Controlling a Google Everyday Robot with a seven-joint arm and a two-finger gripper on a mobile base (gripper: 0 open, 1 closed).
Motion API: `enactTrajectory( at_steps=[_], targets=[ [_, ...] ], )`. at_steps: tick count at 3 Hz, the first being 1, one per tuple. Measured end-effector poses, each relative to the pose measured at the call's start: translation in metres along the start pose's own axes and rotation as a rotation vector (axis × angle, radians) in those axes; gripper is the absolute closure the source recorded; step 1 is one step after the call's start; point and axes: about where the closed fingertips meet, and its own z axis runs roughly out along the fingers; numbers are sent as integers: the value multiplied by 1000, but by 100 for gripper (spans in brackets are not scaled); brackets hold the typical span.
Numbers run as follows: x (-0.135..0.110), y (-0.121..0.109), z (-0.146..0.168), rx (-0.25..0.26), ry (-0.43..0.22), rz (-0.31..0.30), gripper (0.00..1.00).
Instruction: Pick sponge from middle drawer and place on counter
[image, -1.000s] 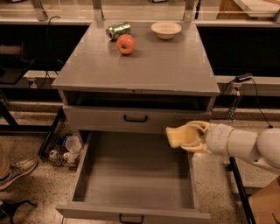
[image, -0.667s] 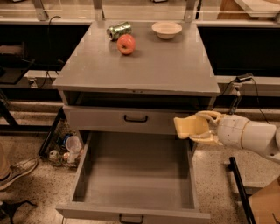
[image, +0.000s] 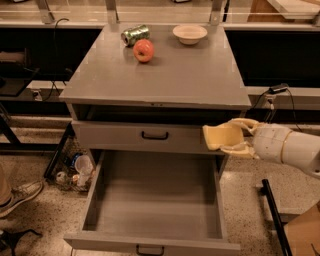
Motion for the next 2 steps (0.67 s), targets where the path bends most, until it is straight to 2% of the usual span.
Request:
enactTrajectory(
  at_steps=[1, 2],
  targets=[
    [-30, -61, -16, 101, -46, -110, 100],
    [-51, -97, -16, 153, -80, -174, 100]
  ],
)
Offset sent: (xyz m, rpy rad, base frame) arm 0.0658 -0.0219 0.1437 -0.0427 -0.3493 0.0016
